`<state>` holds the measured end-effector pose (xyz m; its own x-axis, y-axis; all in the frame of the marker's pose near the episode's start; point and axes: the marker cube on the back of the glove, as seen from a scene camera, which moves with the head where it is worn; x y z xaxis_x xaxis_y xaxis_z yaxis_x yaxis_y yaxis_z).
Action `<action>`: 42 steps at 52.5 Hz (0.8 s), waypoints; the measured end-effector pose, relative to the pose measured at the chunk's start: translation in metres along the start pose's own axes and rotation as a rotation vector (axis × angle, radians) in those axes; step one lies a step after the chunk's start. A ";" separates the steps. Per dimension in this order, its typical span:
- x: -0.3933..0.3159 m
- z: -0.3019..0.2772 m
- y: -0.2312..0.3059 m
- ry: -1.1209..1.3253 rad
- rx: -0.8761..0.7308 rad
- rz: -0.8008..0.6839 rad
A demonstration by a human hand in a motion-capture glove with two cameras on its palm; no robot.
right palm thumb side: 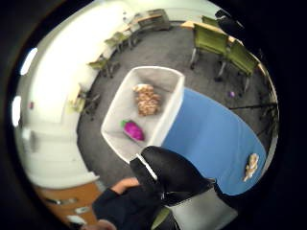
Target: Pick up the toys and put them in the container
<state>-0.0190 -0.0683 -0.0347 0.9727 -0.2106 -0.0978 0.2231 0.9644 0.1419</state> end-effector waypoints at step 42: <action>0.375 0.242 0.180 -0.027 -0.219 0.518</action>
<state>0.4010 -0.0125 0.1927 0.9535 0.2981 -0.0445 -0.3000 0.9530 -0.0433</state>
